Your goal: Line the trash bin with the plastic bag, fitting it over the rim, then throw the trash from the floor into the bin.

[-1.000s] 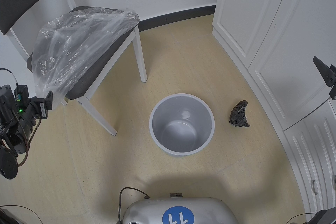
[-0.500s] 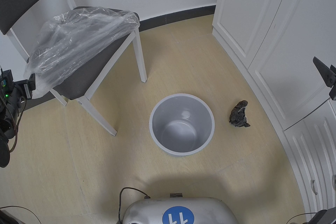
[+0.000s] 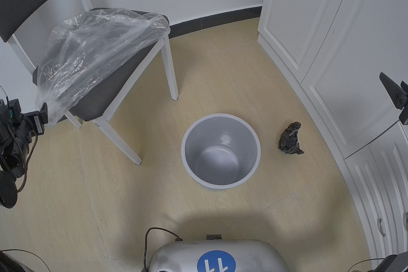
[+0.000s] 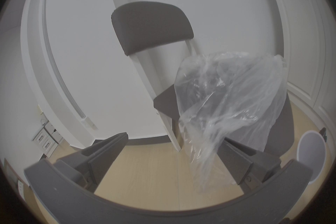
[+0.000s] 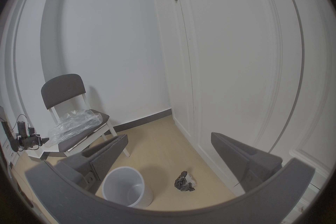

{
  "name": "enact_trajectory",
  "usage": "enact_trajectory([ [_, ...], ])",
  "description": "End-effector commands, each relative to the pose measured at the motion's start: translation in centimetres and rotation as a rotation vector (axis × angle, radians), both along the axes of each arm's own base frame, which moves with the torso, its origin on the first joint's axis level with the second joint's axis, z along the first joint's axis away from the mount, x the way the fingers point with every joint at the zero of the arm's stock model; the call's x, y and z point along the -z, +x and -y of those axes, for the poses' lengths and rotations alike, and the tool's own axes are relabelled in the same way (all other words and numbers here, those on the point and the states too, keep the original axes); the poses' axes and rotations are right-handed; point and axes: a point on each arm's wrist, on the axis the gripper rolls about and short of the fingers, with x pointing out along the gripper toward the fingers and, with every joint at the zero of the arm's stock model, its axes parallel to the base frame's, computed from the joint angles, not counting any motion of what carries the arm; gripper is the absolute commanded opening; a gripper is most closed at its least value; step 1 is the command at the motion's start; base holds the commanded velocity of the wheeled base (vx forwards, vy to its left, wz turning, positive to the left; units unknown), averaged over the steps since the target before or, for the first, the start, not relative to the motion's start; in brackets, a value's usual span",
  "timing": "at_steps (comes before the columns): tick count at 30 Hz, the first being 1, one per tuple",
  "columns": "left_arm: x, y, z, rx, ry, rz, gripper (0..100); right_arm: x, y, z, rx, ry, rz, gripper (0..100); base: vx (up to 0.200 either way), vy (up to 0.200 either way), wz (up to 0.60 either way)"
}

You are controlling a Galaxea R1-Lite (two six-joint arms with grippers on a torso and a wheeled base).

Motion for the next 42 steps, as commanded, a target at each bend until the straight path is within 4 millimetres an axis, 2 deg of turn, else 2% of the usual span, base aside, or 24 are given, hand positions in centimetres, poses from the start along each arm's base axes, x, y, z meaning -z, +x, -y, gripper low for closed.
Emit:
enact_trajectory([
  [1, 1.5, 0.4, -0.3, -0.009, -0.016, -0.06, 100, 0.1, -0.2, 0.0, -0.003, -0.005, 0.003, 100, 0.0, 0.0, 0.0],
  [21, 1.7, 0.4, -0.4, 0.012, -0.008, -0.021, 100, 0.2, -0.2, 0.0, -0.012, -0.009, -0.003, 100, 0.0, 0.0, 0.0],
  [22, 1.8, 0.3, -0.3, 0.014, -0.008, -0.021, 0, 0.2, -0.2, 0.0, -0.012, -0.009, -0.003, 100, 0.0, 0.0, 0.0],
  [27, 1.6, 0.0, -0.1, 0.02, -0.008, 0.008, 0, 0.1, -0.2, 0.0, -0.011, -0.013, -0.001, 100, 0.0, 0.0, 0.0],
  [36, -0.4, -0.8, 0.3, 0.047, 0.02, 0.164, 0, 0.7, -0.8, 0.1, -0.026, -0.05, -0.007, 100, 0.0, 0.0, 0.0],
  [42, -1.1, -1.1, 1.2, 0.171, 0.018, 0.199, 0, 0.1, -0.9, 0.3, 0.001, -0.041, 0.016, 100, 0.0, 0.0, 0.0],
])
